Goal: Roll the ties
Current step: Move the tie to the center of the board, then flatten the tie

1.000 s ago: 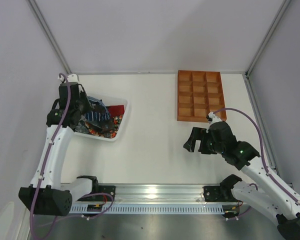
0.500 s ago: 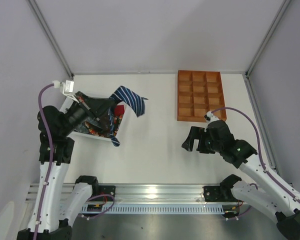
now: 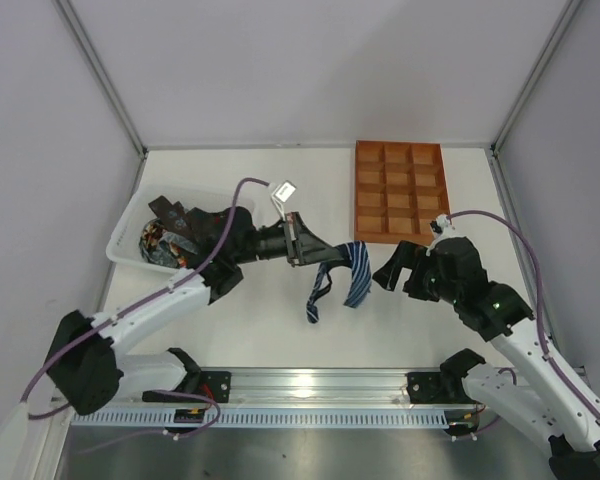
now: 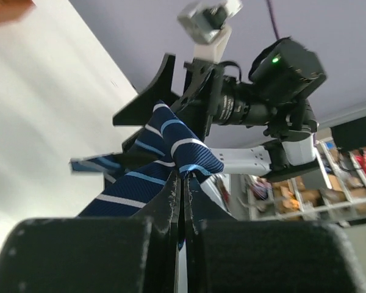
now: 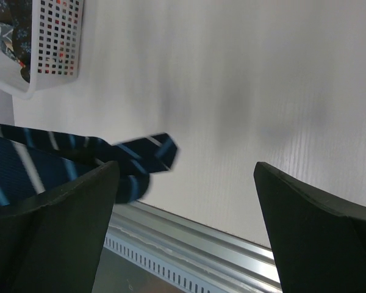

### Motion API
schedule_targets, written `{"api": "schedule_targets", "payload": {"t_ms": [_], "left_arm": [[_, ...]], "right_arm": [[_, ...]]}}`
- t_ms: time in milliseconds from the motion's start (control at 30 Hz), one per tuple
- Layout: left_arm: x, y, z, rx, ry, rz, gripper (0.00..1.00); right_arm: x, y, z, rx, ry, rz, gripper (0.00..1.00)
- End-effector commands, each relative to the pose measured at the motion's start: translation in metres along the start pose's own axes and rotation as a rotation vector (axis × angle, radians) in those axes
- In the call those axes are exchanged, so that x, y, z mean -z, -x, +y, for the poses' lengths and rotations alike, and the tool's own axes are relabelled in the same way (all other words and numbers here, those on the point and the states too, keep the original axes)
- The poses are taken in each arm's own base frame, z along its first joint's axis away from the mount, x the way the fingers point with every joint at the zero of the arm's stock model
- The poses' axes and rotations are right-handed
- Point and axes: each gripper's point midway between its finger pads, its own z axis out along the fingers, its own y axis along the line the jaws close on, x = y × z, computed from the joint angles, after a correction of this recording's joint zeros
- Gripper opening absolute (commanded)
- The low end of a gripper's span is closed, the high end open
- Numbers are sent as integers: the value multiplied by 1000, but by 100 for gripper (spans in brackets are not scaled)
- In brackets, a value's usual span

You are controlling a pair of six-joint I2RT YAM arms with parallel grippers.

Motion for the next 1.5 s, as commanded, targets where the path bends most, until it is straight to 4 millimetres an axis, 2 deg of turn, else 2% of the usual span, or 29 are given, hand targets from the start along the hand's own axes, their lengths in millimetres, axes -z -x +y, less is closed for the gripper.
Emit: {"api": "schedule_targets", "payload": {"t_ms": [0, 100, 133, 200, 233, 267, 300, 333, 367, 400, 433, 467, 500, 533, 600, 700, 767, 800, 833, 900, 967, 1033, 1100, 1167, 1233, 1267, 1333, 1367, 1467], "left_arm": [[-14, 14, -37, -20, -176, -72, 0], [-11, 2, 2, 10, -77, -102, 0], [-4, -6, 29, 36, 38, -119, 1], [8, -18, 60, 34, 182, -124, 9], [17, -25, 80, 49, 267, -131, 16], [30, -22, 91, 43, 351, -181, 30], [45, -39, 114, 50, 462, -147, 34], [56, -44, 125, 53, 527, -151, 39], [70, -37, 123, 31, 561, -212, 58], [84, -51, 135, 57, 627, -191, 68], [96, -62, 144, 64, 655, -193, 73], [104, -66, 147, 64, 674, -203, 78], [118, -67, 140, 57, 675, -237, 80], [127, -75, 146, 62, 695, -241, 82], [145, -75, 140, 50, 699, -293, 84], [157, -78, 135, 32, 714, -296, 87], [160, -74, 128, 17, 727, -288, 86], [162, -76, 128, 13, 743, -271, 86], [161, -74, 126, 15, 746, -266, 85], [159, -70, 121, 15, 740, -270, 83], [159, -67, 123, 14, 756, -276, 83], [165, -64, 124, 28, 795, -295, 82], [174, -63, 130, 40, 860, -310, 81], [179, -58, 129, 44, 888, -332, 81], [186, -56, 129, 49, 924, -350, 81], [188, -56, 130, 54, 936, -352, 82], [194, -56, 129, 74, 960, -367, 82], [195, -56, 129, 74, 962, -368, 82], [198, -57, 127, 75, 964, -369, 82]], "right_arm": [[19, 21, 1, -38, -18, -84, 100], [23, 19, 4, -43, 5, -84, 100], [22, 17, 4, -44, 10, -74, 100], [17, 6, 5, -39, 29, -23, 100], [15, 1, 4, -37, 32, -3, 100], [11, -3, 4, -34, 35, 17, 100], [7, -12, 0, -37, 32, 50, 100], [4, -16, 1, -37, 38, 64, 100], [1, -22, 0, -32, 37, 87, 100], [-1, -27, 0, -31, 36, 103, 100], [-5, -32, -2, -27, 34, 118, 99], [-7, -39, 0, -22, 40, 139, 99], [-9, -44, 2, -20, 48, 157, 98], [-12, -47, 6, -18, 67, 166, 96], [-17, -70, 13, -8, 97, 240, 90], [-27, -94, 19, -27, 83, 289, 89], [-33, -105, 17, -67, 33, 299, 89], [-38, -108, 15, -172, -21, 286, 89], [-41, -122, 18, -196, -39, 314, 89], [-49, -130, 22, -347, -96, 281, 92], [-52, -140, 19, -388, -181, 221, 95], [-53, -141, 20, -503, -253, 173, 96], [-60, -148, 14, -553, -320, 146, 92], [-69, -149, 23, -606, -327, 118, 90], [-74, -143, 24, -618, -353, 68, 89], [-76, -132, 33, -642, -345, 25, 89], [-82, -129, 32, -627, -389, -7, 88], [-84, -122, 42, -640, -374, -26, 87], [-95, -127, 45, -667, -410, -35, 85]]}}
